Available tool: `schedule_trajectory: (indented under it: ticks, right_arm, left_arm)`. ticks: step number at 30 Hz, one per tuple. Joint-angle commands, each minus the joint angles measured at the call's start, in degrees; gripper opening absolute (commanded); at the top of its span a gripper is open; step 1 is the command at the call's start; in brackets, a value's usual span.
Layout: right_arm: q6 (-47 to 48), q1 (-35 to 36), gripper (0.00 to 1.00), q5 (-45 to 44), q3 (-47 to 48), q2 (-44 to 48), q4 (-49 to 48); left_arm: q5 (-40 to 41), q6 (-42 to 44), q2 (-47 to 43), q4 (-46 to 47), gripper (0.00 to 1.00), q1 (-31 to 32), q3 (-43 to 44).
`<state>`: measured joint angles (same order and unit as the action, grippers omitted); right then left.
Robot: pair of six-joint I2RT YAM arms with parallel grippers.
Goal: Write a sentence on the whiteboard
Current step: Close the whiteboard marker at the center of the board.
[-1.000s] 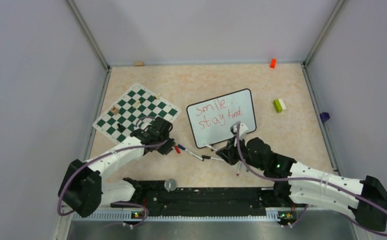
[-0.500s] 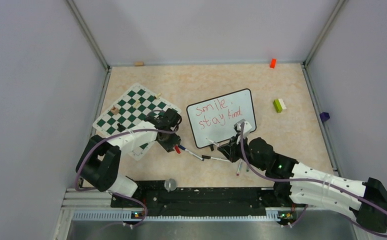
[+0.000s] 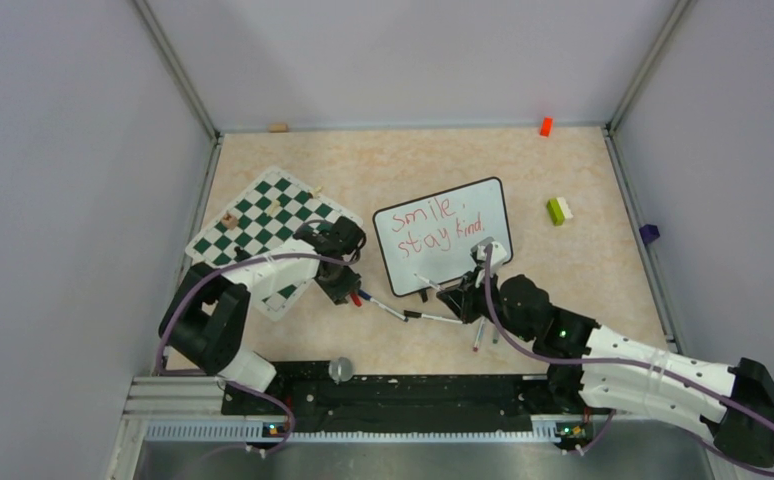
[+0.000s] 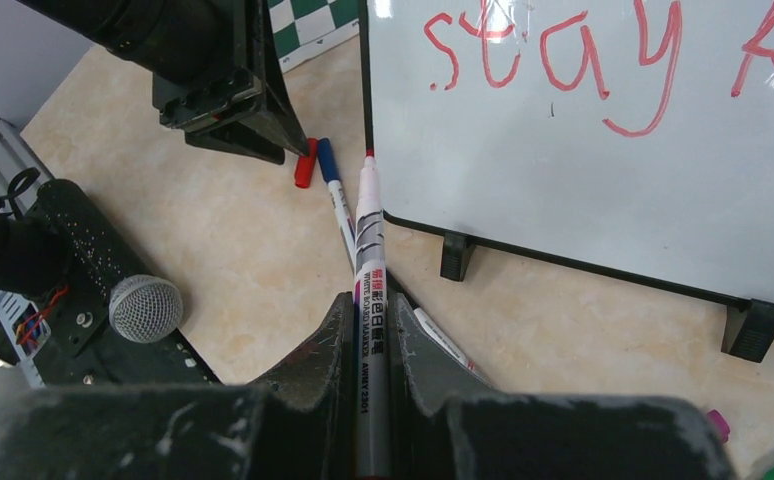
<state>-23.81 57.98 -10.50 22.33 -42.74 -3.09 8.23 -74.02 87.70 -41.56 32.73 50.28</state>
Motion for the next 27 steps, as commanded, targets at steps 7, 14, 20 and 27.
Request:
schedule_trajectory:
  ticks: [7,14,20,27]
  right_arm:
    - [1.0,0.6,0.0,1.8,2.2,3.5,-0.9]
    - [1.9,0.6,0.0,1.9,2.2,6.0,0.6]
    - [2.3,0.6,0.0,2.3,2.5,6.2,0.7]
    - [3.3,0.6,0.0,6.7,2.6,5.2,-0.6]
  left_arm:
    - [0.1,0.5,5.5,1.2,0.35,0.5,0.0]
    - [1.9,-0.1,-0.2,0.7,0.36,0.5,-0.4]
    - [0.9,-0.4,-0.7,2.2,0.26,0.5,-1.9]
    - [-2.4,-4.7,0.4,11.3,0.19,0.5,-9.5]
